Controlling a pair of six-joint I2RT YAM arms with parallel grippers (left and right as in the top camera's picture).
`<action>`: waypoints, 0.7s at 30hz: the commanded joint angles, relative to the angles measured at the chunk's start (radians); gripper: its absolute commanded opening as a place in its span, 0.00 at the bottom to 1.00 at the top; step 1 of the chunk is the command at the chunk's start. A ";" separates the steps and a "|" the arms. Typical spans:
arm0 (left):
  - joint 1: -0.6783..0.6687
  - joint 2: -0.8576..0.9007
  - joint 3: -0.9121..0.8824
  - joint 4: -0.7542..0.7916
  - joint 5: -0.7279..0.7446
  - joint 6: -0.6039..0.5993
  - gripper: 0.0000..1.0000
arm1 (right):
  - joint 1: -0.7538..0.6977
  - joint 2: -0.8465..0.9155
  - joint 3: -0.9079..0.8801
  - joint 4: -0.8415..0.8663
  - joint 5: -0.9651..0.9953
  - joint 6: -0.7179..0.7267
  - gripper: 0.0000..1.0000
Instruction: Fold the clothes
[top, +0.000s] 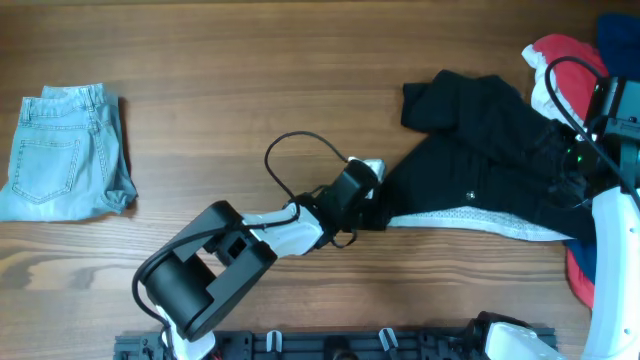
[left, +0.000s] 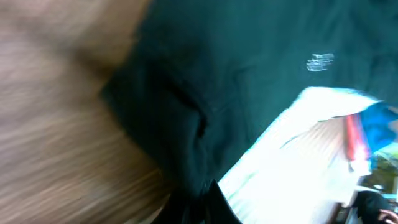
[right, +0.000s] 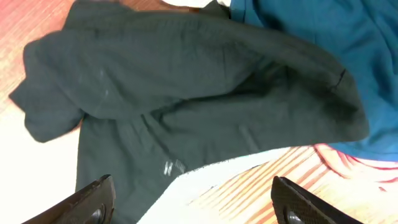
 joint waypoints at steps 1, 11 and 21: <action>0.144 -0.095 -0.005 -0.248 0.005 0.106 0.04 | 0.005 -0.012 -0.002 -0.002 -0.010 -0.035 0.81; 0.919 -0.399 0.144 -0.396 0.097 0.338 0.49 | 0.005 -0.012 -0.002 0.003 -0.076 -0.036 0.81; 0.679 -0.383 0.145 -1.025 0.222 0.332 1.00 | 0.074 0.029 -0.002 0.135 -0.500 -0.378 0.81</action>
